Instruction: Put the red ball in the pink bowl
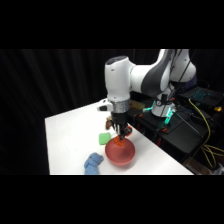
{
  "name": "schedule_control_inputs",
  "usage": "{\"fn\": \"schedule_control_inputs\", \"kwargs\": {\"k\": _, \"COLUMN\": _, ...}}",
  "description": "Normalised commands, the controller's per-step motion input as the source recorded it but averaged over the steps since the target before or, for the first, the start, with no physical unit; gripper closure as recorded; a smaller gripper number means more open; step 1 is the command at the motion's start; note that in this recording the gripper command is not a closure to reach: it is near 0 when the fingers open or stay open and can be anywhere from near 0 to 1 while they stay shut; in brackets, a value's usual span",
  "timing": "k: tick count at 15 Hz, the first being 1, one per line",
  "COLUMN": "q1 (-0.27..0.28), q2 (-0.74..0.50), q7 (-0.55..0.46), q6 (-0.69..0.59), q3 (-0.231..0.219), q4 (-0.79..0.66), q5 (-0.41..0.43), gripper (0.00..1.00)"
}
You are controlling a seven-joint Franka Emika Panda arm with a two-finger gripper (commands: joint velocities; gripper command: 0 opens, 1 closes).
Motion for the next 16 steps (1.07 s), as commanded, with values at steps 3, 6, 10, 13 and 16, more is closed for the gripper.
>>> {"fn": "schedule_control_inputs", "kwargs": {"k": 3, "q1": 0.006, "q2": 0.02, "q7": -0.20, "q6": 0.23, "q3": 0.019, "q4": -0.09, "q5": -0.014, "gripper": 0.18}}
{"fn": "schedule_control_inputs", "kwargs": {"k": 6, "q1": 0.000, "q2": 0.05, "q7": -0.18, "q6": 0.16, "q3": 0.014, "q4": -0.02, "q5": -0.037, "gripper": 0.00}}
{"fn": "schedule_control_inputs", "kwargs": {"k": 10, "q1": -0.002, "q2": 0.05, "q7": -0.12, "q6": 0.01, "q3": 0.001, "q4": 0.08, "q5": -0.068, "gripper": 0.00}}
{"fn": "schedule_control_inputs", "kwargs": {"k": 13, "q1": 0.014, "q2": 0.02, "q7": -0.04, "q6": -0.15, "q3": -0.012, "q4": 0.14, "q5": -0.098, "gripper": 0.00}}
{"fn": "schedule_control_inputs", "kwargs": {"k": 16, "q1": 0.004, "q2": -0.10, "q7": -0.05, "q6": -0.29, "q3": -0.003, "q4": 0.19, "q5": -0.047, "gripper": 0.00}}
